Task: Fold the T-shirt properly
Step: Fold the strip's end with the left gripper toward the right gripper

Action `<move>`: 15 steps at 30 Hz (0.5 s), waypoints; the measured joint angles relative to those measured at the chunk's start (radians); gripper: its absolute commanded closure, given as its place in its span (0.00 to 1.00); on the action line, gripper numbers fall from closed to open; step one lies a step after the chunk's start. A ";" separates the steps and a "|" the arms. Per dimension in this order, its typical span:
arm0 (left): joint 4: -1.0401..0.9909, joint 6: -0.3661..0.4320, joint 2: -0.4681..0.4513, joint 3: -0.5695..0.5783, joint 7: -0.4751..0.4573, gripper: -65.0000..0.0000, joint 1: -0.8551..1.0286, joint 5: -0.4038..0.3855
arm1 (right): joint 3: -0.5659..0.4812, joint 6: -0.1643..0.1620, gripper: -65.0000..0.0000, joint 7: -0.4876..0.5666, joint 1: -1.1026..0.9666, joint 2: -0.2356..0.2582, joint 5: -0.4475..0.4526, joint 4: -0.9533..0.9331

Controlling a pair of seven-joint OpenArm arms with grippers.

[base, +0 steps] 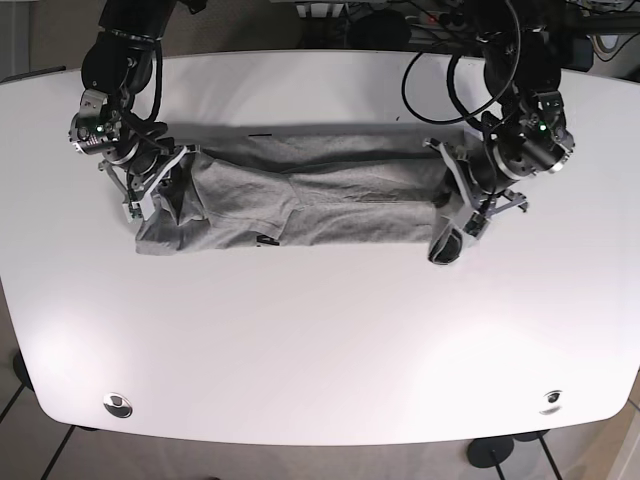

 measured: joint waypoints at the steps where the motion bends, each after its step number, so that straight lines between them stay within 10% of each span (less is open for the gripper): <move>1: -0.010 0.000 0.015 0.036 -0.002 0.96 -0.002 -0.001 | 0.000 0.000 0.94 0.000 0.000 -0.001 0.000 0.000; 8: -0.122 0.011 0.085 0.180 -0.101 0.95 -0.003 0.000 | 0.000 0.000 0.94 0.000 0.000 -0.001 0.008 0.000; 15: -0.166 0.192 0.090 0.233 -0.133 0.46 -0.040 -0.009 | 0.000 0.000 0.94 -0.001 -0.008 0.010 0.080 0.000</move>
